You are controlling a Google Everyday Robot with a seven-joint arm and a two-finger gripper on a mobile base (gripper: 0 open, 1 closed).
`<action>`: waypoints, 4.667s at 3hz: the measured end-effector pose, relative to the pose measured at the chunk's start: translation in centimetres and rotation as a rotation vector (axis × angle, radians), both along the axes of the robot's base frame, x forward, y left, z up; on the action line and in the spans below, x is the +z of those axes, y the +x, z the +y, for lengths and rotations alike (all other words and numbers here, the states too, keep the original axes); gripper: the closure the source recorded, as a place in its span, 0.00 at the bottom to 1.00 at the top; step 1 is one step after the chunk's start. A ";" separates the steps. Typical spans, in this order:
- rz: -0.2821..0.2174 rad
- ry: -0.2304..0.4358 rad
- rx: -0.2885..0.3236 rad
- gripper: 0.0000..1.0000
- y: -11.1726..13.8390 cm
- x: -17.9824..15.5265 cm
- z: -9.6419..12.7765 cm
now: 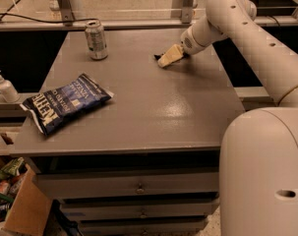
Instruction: Move rxbar chocolate near 7up can
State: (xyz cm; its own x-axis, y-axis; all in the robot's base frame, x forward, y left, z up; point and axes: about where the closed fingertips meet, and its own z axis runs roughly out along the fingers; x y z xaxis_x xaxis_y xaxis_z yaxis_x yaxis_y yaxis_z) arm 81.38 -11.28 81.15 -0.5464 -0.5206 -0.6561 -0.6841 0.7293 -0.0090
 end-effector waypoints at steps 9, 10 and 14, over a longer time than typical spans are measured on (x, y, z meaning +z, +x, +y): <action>-0.366 0.141 0.575 1.00 -3.9 11.4 19.0; -0.421 0.124 0.667 1.00 -4.9 11.0 21.1; -0.371 -0.054 0.910 0.60 -5.5 4.5 22.3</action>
Offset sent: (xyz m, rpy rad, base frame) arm -0.0237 0.0220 0.0681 0.1004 -0.0803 0.1471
